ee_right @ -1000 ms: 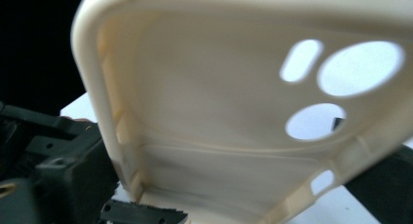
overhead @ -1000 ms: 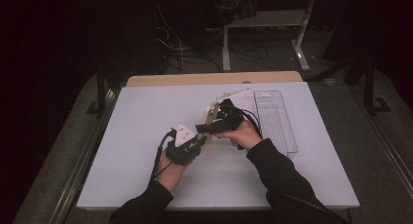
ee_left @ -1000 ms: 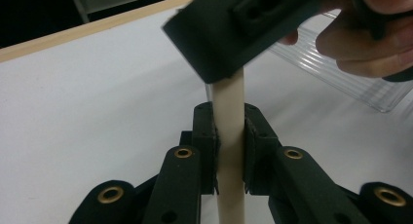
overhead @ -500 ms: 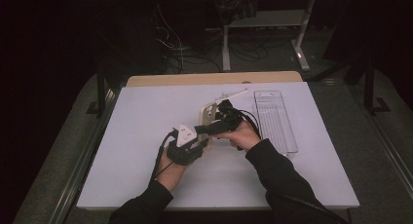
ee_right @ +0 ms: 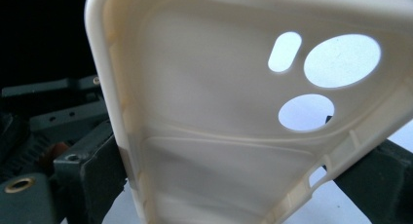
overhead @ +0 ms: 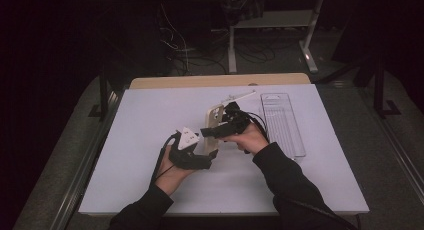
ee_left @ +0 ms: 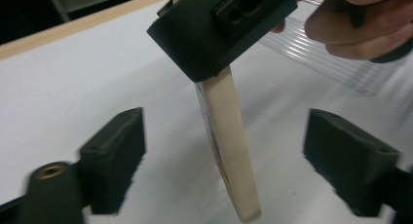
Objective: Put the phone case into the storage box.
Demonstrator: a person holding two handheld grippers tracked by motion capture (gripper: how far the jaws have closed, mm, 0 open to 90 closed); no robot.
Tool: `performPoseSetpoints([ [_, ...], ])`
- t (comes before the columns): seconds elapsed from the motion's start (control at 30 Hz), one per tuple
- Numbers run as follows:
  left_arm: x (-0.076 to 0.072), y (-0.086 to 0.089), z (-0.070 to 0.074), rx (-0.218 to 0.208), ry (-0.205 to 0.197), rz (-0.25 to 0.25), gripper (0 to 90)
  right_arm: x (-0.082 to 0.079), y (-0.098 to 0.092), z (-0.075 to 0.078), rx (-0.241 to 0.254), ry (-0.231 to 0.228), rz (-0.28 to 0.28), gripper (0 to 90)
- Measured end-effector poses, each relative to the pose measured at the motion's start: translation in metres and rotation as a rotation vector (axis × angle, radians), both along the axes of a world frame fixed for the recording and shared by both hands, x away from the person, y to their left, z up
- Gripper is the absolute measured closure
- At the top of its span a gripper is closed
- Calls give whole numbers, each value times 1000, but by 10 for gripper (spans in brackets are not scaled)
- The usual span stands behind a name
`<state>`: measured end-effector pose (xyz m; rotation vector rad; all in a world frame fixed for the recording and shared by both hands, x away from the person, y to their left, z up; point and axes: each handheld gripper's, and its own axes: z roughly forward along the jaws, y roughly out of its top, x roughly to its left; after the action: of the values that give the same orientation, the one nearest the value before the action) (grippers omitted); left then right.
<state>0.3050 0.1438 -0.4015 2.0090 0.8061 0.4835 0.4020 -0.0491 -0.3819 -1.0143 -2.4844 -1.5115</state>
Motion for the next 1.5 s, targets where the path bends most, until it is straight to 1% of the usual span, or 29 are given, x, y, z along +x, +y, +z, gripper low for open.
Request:
performPoseSetpoints([
  [0.03, 0, 2, 1, -2, 11, -14, 104, -1, 0, 1, 10, 9, 2, 64],
  [0.07, 2, 4, 2, 3, 14, -30, 80, -1, 0, 1, 10, 8, 2, 64],
  [0.13, 2, 6, 2, -3, 42, -44, 43, -1, 0, 1, 9, 7, 3, 64],
  [0.27, 6, 11, 2, 16, 82, -88, 0, 0, 0, 1, 8, 6, 2, 64],
  [0.33, 7, 11, 1, 30, 99, -104, 0, 0, 0, 1, 7, 6, 1, 65],
  [0.37, 8, 12, 1, 48, 102, -119, 0, 0, 0, 1, 8, 7, 1, 65],
  [0.4, 8, 13, 1, 61, 116, -133, 0, 0, 0, 1, 7, 5, 0, 64],
  [0.43, 8, 14, 0, 57, 128, -139, 0, 0, 0, 1, 4, 9, -1, 65],
  [0.5, 9, 17, 1, 76, 144, -161, 0, 0, 0, 1, 5, 10, -1, 65],
  [0.53, 10, 20, 1, 96, 137, -179, 0, 0, -1, 1, 5, 10, -2, 65],
  [0.57, 10, 22, 0, 93, 149, -184, 0, 0, -1, 1, 6, 8, -1, 65],
  [0.6, 10, 26, 1, 110, 145, -199, 0, 0, -1, 0, 7, 5, 1, 65],
  [0.63, 9, 28, -1, 101, 160, -197, 0, 0, -1, 0, 7, 4, 0, 65],
  [0.67, 9, 31, -1, 109, 157, -201, 0, 0, -1, 0, 8, 4, -2, 65],
  [0.7, 9, 35, -2, 114, 163, -210, 0, 0, -1, 0, 7, 5, -2, 65],
  [0.73, 8, 37, -3, 104, 168, -208, 0, 0, -1, 1, 5, 4, -2, 65],
  [0.77, 9, 40, -3, 116, 162, -213, 0, 0, -2, 0, 2, -2, 0, 65],
  [0.8, 9, 43, -4, 124, 153, -214, 0, 0, -2, 1, 1, 3, -4, 65],
  [0.83, 9, 45, -4, 126, 148, -221, 0, 0, -2, 1, 2, 2, -4, 65],
  [0.87, 8, 47, -4, 126, 156, -218, 0, 0, -2, 1, 2, 4, -6, 65],
  [0.93, 7, 52, -5, 148, 140, -233, 0, 1, -3, 1, 1, -2, -1, 65],
  [1.03, 4, 59, -7, 150, 139, -234, 0, 0, -4, 2, 5, -2, -4, 65],
  [1.13, 1, 68, -8, 132, 121, -221, 0, 0, -5, 2, 2, -6, -6, 66],
  [1.23, -2, 79, -10, 132, 116, -208, 0, 0, -5, 1, -5, -1, -6, 66],
  [1.33, -5, 89, -12, 150, 111, -198, 0, -1, -5, 1, -15, -5, -4, 66],
  [1.37, -7, 92, -14, 139, 119, -191, 0, -1, -5, 1, -16, -4, -5, 66],
  [1.4, -7, 95, -16, 150, 117, -197, 0, -1, -5, 2, -17, 3, -9, 66],
  [1.47, -10, 99, -17, 147, 105, -194, 0, 0, -5, 1, -18, 2, -14, 66],
  [1.5, -12, 99, -17, 131, 110, -183, 0, 0, -4, 2, -22, 4, -16, 66],
])
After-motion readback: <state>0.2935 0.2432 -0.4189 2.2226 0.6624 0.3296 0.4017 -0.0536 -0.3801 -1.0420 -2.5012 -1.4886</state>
